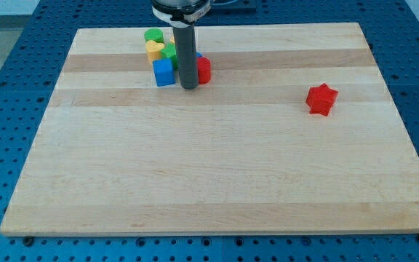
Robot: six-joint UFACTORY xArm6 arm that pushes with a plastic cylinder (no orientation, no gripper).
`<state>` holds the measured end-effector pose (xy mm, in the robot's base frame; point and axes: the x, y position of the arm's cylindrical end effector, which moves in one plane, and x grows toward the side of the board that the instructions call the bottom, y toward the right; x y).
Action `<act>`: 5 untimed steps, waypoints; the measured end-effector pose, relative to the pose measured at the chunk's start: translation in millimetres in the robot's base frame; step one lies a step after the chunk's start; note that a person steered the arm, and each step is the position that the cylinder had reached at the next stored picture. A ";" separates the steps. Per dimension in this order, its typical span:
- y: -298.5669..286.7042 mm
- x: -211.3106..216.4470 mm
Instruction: Point at the blue cube
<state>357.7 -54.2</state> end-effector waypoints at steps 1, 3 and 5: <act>0.0 0.0; 0.0 13.1; -117.8 33.5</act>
<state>391.2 -172.1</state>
